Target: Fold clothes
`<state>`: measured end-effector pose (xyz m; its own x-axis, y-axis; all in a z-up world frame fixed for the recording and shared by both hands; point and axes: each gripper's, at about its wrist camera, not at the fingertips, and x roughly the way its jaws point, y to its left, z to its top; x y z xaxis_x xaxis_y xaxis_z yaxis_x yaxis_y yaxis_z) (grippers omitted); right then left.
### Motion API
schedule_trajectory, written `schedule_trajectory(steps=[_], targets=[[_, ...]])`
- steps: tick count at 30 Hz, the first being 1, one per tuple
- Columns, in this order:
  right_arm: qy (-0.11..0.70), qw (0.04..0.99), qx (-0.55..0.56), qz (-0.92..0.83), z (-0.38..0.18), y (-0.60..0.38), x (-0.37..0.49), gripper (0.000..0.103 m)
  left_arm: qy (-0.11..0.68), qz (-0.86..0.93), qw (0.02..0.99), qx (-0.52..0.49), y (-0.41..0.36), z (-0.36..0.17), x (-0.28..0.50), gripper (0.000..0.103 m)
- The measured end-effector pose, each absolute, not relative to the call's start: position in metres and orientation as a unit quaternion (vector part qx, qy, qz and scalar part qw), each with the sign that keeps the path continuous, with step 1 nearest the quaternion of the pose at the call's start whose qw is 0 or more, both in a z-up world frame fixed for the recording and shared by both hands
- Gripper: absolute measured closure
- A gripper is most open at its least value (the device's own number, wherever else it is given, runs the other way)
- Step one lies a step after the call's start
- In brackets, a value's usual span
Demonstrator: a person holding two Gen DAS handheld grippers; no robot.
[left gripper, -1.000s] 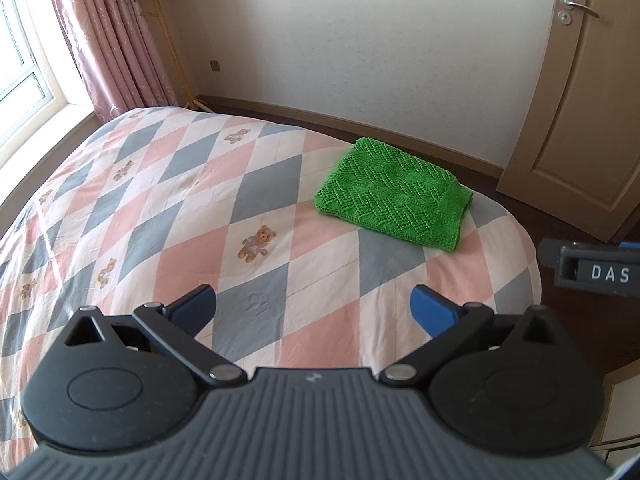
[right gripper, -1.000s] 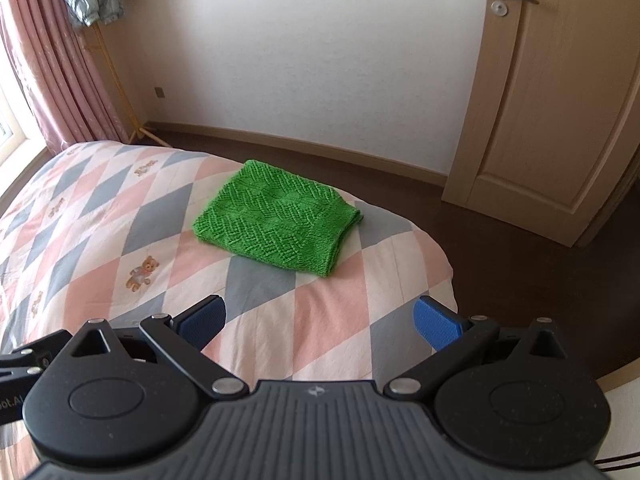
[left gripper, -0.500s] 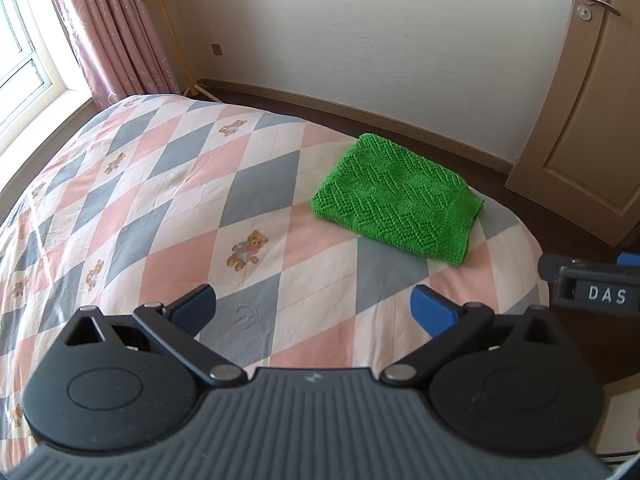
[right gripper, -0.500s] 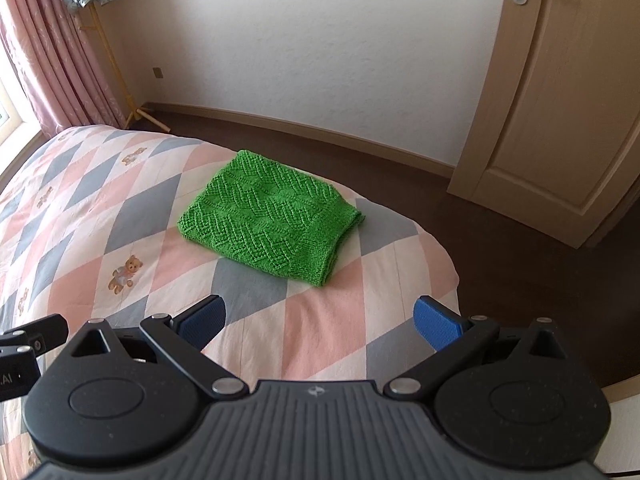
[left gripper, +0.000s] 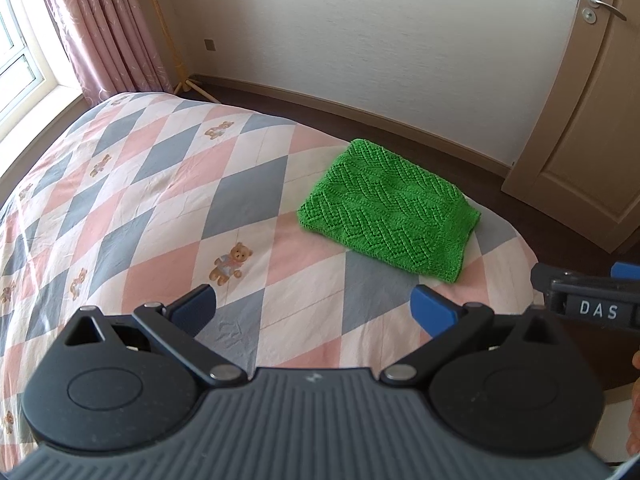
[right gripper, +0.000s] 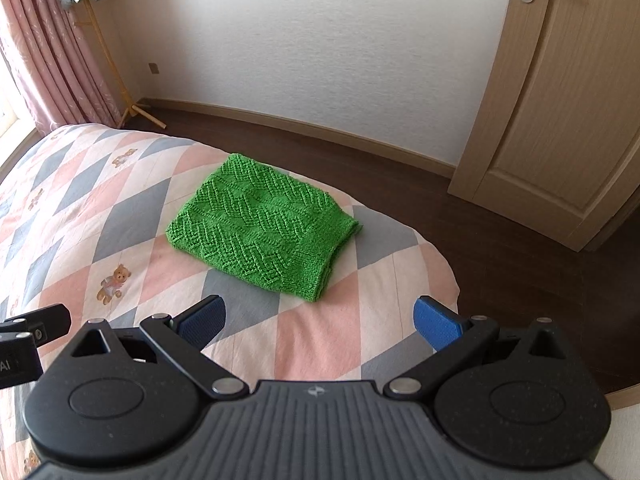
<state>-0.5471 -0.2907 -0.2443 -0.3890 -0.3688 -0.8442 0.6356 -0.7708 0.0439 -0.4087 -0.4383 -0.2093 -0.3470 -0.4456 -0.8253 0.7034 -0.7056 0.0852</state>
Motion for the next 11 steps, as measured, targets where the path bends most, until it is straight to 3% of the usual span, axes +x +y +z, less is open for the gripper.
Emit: schedule_trajectory(steps=[11], targets=[[0.153, 0.307, 0.457, -0.821, -0.245, -0.301, -0.562, 0.0, 0.158, -0.818, 0.36, 0.421, -0.445, -0.207, -0.41, 0.001]])
